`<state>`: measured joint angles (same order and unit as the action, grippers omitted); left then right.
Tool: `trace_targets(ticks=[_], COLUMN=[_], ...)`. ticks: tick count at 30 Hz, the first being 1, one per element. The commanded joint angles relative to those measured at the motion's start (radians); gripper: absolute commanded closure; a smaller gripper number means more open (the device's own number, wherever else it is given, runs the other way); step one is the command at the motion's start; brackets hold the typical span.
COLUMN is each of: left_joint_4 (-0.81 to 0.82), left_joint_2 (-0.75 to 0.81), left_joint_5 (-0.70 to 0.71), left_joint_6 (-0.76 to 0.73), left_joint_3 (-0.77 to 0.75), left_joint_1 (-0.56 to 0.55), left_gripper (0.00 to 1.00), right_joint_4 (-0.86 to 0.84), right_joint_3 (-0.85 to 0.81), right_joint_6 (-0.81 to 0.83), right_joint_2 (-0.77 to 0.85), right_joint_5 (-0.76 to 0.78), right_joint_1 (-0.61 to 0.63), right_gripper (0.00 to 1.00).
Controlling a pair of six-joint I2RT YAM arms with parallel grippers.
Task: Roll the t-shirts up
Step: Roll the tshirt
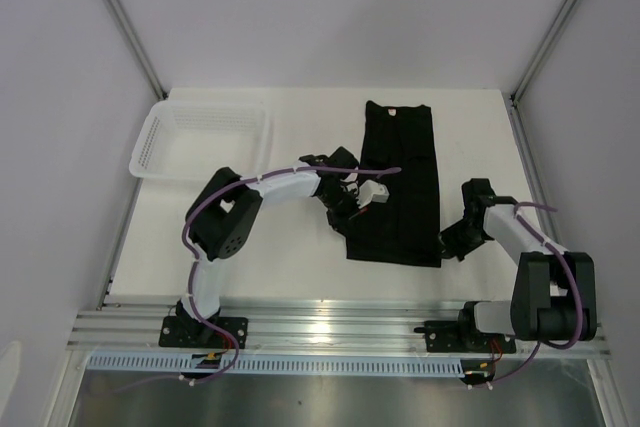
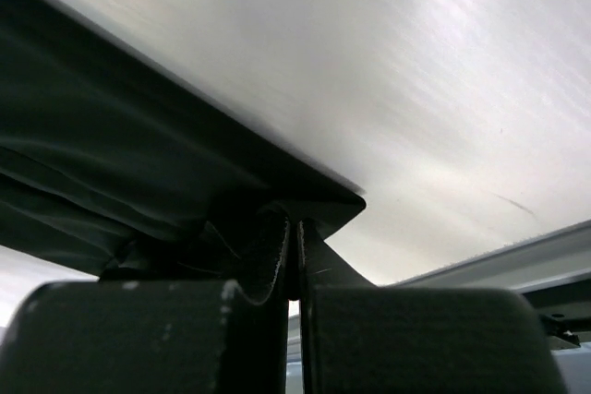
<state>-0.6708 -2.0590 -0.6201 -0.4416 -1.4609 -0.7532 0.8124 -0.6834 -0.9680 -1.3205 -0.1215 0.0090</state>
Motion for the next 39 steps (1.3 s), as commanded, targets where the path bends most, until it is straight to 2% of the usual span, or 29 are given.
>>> trace_targets(ticks=[1,6,12,19,26,33,38,39], left_joint_4=[0.0,0.01,0.042,0.063,0.062,0.03,0.025,0.027], left_joint_2=[0.019,0.025,0.019,-0.001,-0.033,-0.038,-0.021,-0.018], left_joint_5=[0.02,0.025,0.0,-0.01,0.006,0.036,0.046,0.048], left_joint_6=[0.024,0.026,0.055,0.067,0.09,0.09,0.096,0.099], left_joint_3=[-0.032,-0.024,-0.062,-0.079,-0.093,-0.087,-0.09,-0.088], left_joint_1=[0.011,0.015,0.015,0.015,0.015,0.015,0.017,0.015], left_gripper=[0.99,0.99,0.99,0.99,0.99,0.89,0.77,0.76], right_joint_4=[-0.041,-0.058,-0.093,-0.119,-0.091,-0.055,-0.061,-0.076], right_joint_3=[-0.07,-0.097,-0.094,-0.119,-0.168,-0.245,-0.248,-0.231], right_joint_6=[0.031,0.028,0.023,0.063,0.11,0.189,0.239,0.244], right_joint_2=[-0.029,-0.066,-0.095,-0.126,-0.128,-0.114,-0.053,-0.03], right_joint_5=[0.016,-0.006,-0.023,-0.026,0.031,0.072,0.075,0.071], right_joint_1=[-0.032,-0.053,-0.053,-0.053,-0.053,-0.053,-0.015,-0.009], right_gripper=[1.0,1.0,0.96,0.75,0.68,0.59,0.61,0.66])
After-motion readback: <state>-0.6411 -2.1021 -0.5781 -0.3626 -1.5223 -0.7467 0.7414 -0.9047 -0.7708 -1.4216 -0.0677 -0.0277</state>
